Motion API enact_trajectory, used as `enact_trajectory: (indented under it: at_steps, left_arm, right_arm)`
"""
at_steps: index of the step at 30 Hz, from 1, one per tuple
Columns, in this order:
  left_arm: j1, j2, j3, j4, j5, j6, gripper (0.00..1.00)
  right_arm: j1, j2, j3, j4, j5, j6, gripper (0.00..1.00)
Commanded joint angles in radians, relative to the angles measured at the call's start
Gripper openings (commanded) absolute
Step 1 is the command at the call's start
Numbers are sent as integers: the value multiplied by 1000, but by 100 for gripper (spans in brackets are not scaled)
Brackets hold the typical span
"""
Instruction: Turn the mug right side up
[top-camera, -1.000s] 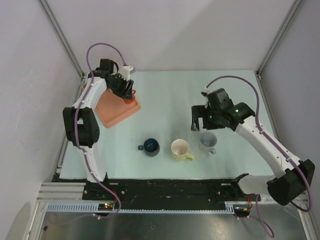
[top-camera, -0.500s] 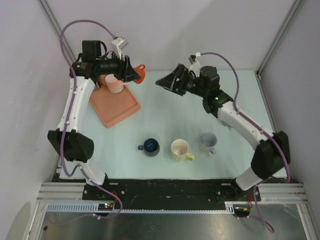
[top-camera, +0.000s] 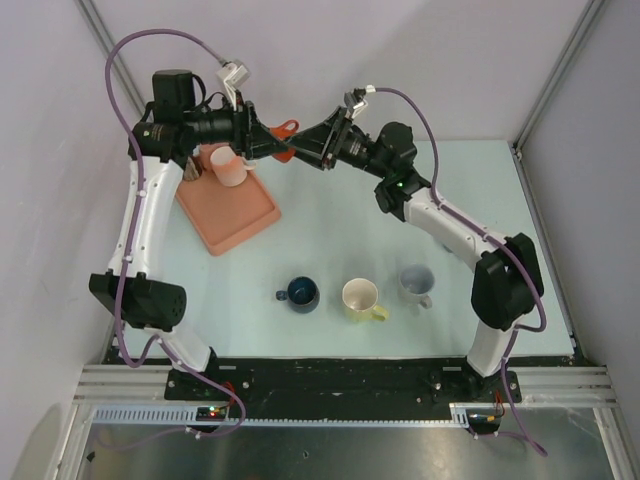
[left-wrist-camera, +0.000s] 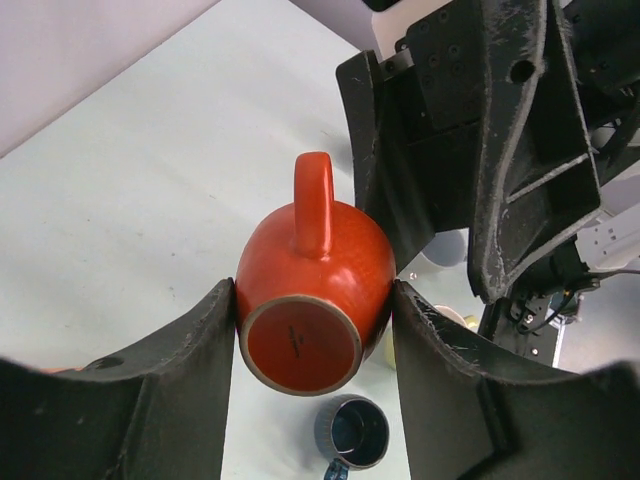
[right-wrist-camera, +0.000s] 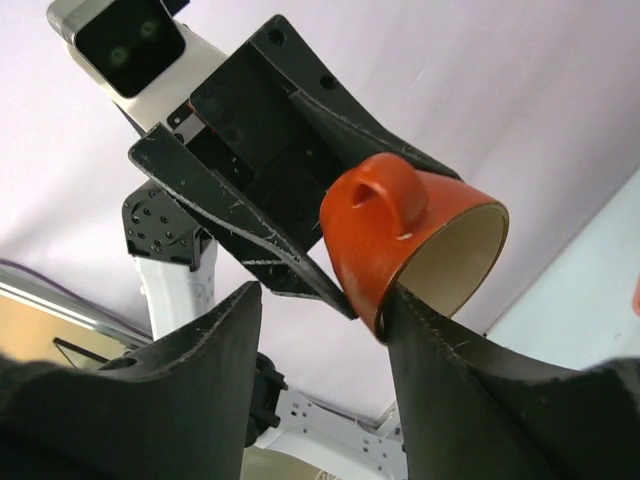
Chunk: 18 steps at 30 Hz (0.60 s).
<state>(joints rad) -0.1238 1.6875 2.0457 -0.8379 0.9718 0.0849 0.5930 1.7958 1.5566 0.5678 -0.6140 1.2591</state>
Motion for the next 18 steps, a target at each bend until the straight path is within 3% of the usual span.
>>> enact_trajectory:
  at_steps: [1,5,8,11,12,14,15,18]
  left_arm:
    - [-13,-4,35,23,41,-25,0]
    - [-29,-1,25,23,77,-25,0]
    - [-37,-3,-12,22,105,-22,0]
    - [-36,-9,-53,23,109,-14,4]
    - [-34,-11,-63,23,103,-10,16]
    - [-29,-15,-81,23,67,0,71]
    - [-27,-18,-88,22,36,7,85]
    - [-17,-24,-108,23,-96,36,98]
  right_arm:
    - [18,28,57,131,-36,84,53]
    - [23,67,72,202,-45,156,37]
    - [7,71,46,258,-21,212,10]
    - [-21,43,-8,264,4,234,1]
    - [-29,24,-34,243,14,226,1]
    - [-52,-26,-83,164,28,173,0]
    - [-65,-55,-100,115,33,114,0]
    - [-92,-140,-120,-171,89,-95,0]
